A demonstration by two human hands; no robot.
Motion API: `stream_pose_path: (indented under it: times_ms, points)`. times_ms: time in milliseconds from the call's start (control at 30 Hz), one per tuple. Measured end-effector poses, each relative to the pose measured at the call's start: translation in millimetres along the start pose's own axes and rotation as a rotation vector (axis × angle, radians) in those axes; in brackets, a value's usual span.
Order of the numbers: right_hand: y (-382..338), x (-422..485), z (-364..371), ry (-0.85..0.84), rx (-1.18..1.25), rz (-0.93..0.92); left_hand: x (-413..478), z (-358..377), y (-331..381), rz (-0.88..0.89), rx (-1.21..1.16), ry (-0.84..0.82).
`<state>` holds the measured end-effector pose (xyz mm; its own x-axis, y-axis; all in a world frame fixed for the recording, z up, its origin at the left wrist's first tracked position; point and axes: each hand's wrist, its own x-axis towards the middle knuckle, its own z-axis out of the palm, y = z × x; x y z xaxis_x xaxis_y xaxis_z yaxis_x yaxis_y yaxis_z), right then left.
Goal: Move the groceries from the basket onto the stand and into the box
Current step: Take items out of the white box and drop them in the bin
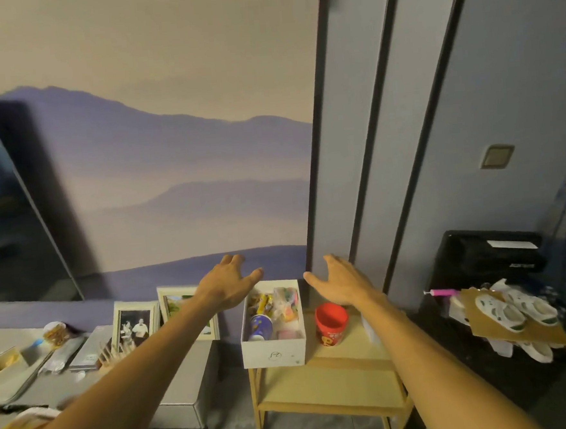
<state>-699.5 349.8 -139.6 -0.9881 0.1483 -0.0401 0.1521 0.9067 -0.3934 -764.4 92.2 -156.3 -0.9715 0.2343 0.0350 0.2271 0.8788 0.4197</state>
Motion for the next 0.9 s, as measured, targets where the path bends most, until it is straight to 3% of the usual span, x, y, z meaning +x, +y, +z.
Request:
stream_pose_path:
  times_ms: [467,733,900]
  points:
    - [21,246,148,-0.219,0.072,0.156,250,135,-83,-0.054,-0.105,-0.295]
    - [31,330,241,-0.399,0.027,0.057,315,261,-126,-0.198,-0.186,-0.416]
    - [74,390,352,-0.443,0.034,0.020,348,342,-155,-0.266,-0.116,-0.432]
